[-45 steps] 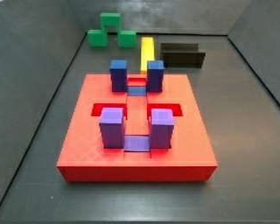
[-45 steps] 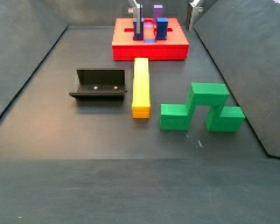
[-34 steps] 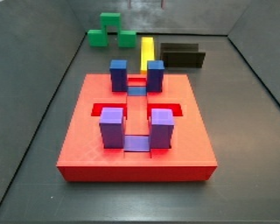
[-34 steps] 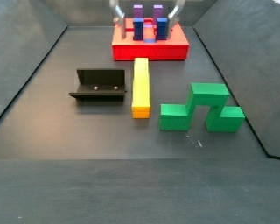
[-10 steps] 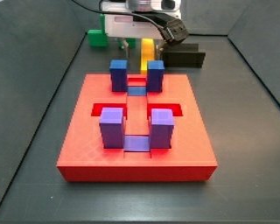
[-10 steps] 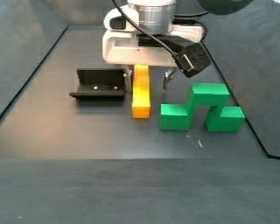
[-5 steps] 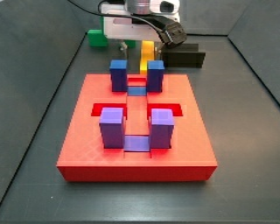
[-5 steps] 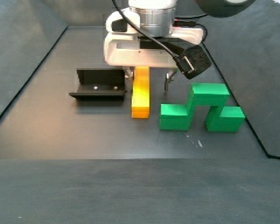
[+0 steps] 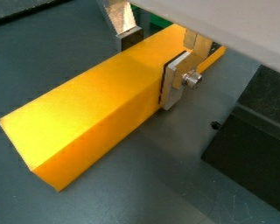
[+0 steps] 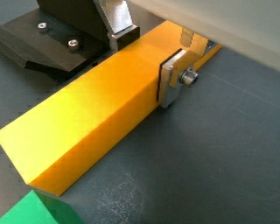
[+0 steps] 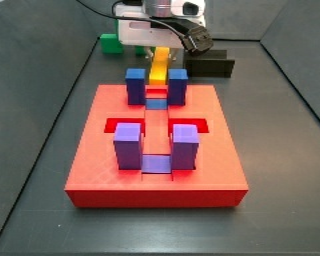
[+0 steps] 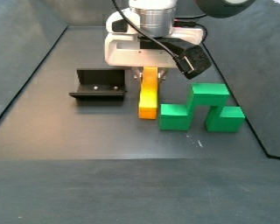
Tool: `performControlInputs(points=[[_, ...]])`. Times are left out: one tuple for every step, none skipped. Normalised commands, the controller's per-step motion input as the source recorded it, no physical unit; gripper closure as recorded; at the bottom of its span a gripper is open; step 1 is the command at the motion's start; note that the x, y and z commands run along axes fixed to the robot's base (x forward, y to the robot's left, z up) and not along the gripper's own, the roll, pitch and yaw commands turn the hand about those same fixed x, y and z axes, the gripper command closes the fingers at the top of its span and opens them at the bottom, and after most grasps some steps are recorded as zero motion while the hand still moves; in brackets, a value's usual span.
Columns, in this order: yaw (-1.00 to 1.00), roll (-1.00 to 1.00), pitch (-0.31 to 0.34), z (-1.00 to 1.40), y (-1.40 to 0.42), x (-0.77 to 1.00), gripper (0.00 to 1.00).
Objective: Pick up the yellow object. Move up. Move to above the board. Insert the yellow object.
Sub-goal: Pick up the yellow object.
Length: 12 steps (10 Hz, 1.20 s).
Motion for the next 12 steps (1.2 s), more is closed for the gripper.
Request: performControlInputs(points=[[0.00, 0.00, 0.000, 0.00, 0.00, 0.00, 1.00], [0.00, 0.00, 0.000, 0.00, 0.00, 0.00, 1.00], [0.00, 0.00, 0.000, 0.00, 0.00, 0.00, 1.00], [0.00, 0.00, 0.000, 0.00, 0.00, 0.00, 1.00], [0.00, 0.00, 0.000, 0.00, 0.00, 0.00, 1.00], [0.00, 0.00, 0.000, 0.00, 0.00, 0.00, 1.00], [0.00, 0.00, 0.000, 0.00, 0.00, 0.00, 1.00], [0.00, 0.00, 0.000, 0.00, 0.00, 0.00, 1.00], [0.00, 0.00, 0.000, 0.00, 0.00, 0.00, 1.00], [0.00, 0.00, 0.000, 0.00, 0.00, 0.00, 1.00], [0.00, 0.00, 0.000, 0.00, 0.00, 0.00, 1.00], [0.00, 0.00, 0.000, 0.00, 0.00, 0.00, 1.00]])
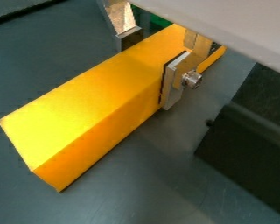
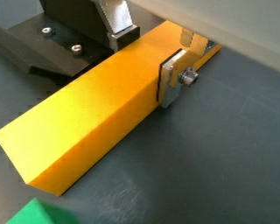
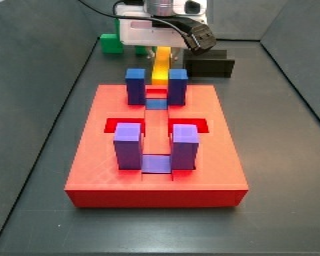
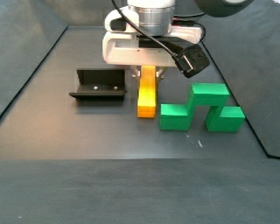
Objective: Pick up the yellow object. Move up. Move to above the board. Insert the yellow object.
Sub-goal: Pick up the yellow object, then move up, then move to above the board.
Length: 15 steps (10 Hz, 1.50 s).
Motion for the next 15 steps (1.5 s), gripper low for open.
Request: performControlInputs(points=[[0.00, 0.00, 0.000, 0.00, 0.00, 0.00, 1.00], [0.00, 0.00, 0.000, 0.00, 0.00, 0.00, 1.00], [0.00, 0.00, 0.000, 0.00, 0.00, 0.00, 1.00], [0.00, 0.00, 0.000, 0.83, 0.00, 0.00, 1.00], [0.01, -0.01, 0.059, 0.74, -0.06, -0.08, 1.00], [0.01, 0.00, 0.087, 0.53, -0.04, -0.09, 1.00], [0.01, 0.03, 0.046, 0.20, -0.02, -0.02, 1.00], [0.00, 0.00, 0.000, 1.40, 0.00, 0.00, 1.00], [0.00, 0.00, 0.029, 1.40, 0.00, -0.02, 1.00], [0.00, 0.02, 0.031, 1.40, 0.00, -0.04, 1.00], [0.00, 0.04, -0.003, 1.40, -0.01, -0.01, 1.00], [0.01, 0.04, 0.031, 1.40, 0.00, 0.00, 1.00], [0.00, 0.03, 0.058, 1.40, 0.00, -0.01, 1.00], [0.01, 0.02, 0.050, 1.40, 0.00, 0.02, 1.00], [0.00, 0.02, 0.069, 0.65, 0.00, 0.03, 1.00]])
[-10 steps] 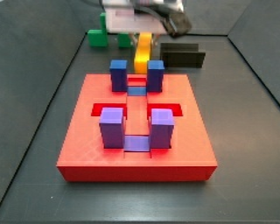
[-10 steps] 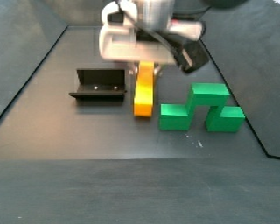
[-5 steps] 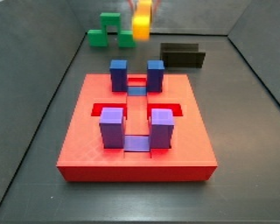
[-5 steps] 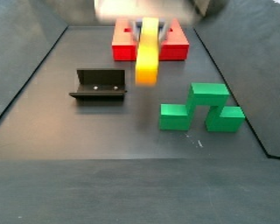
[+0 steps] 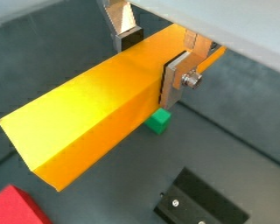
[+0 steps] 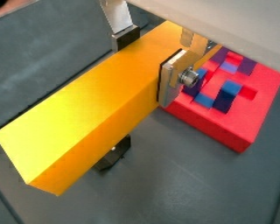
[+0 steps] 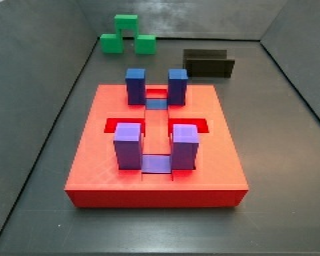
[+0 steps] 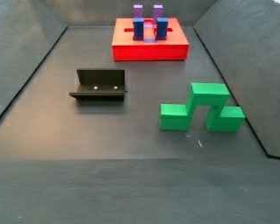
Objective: Pick up the yellow object. Move up. Move to above the board. Insert the yellow object.
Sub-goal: Move to above the board.
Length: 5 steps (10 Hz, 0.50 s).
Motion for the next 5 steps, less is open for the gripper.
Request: performControlInputs(points=[[0.00, 0.02, 0.066, 0.41, 0.00, 0.04, 1.00], [0.01, 0.02, 0.057, 0.18, 0.00, 0.04, 1.00], [0.22, 0.03, 0.350, 0.24, -1.40, -0.09, 1.00], [0.20, 0.05, 0.328, 0.22, -1.40, -0.10, 1.00], [0.12, 0.05, 0.232, 0.23, -1.40, -0.09, 1.00]])
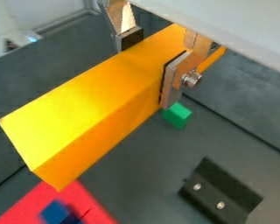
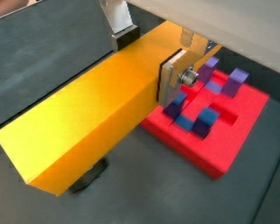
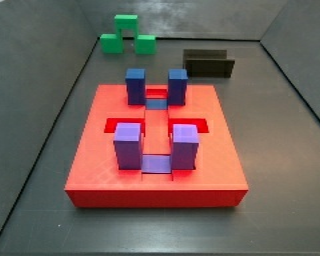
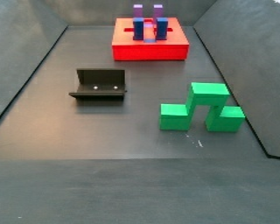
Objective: Pick up the yellow object. Move up. Move to above the board. Insert the yellow object.
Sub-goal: Move to above the board.
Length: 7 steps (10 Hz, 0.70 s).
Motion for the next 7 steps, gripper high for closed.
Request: performControlInputs(points=[[0.07, 0.01, 0.175, 0.23, -1.40, -0.08, 1.00], [0.04, 0.01, 0.135, 0.24, -1.40, -0.07, 1.00], [0.03, 0.01, 0.113, 0.24, -1.40, -0.06, 1.00], [0.02, 0.00, 0.114, 0.25, -1.40, -0.02, 1.00], [0.02, 0.02, 0.126, 0.18, -0.96, 0.01, 1.00], [0.01, 0.01, 0.138, 0.10, -0.45, 0.06, 1.00], [0.01, 0.01, 0.131, 0.07, -0.32, 0.06, 1.00]])
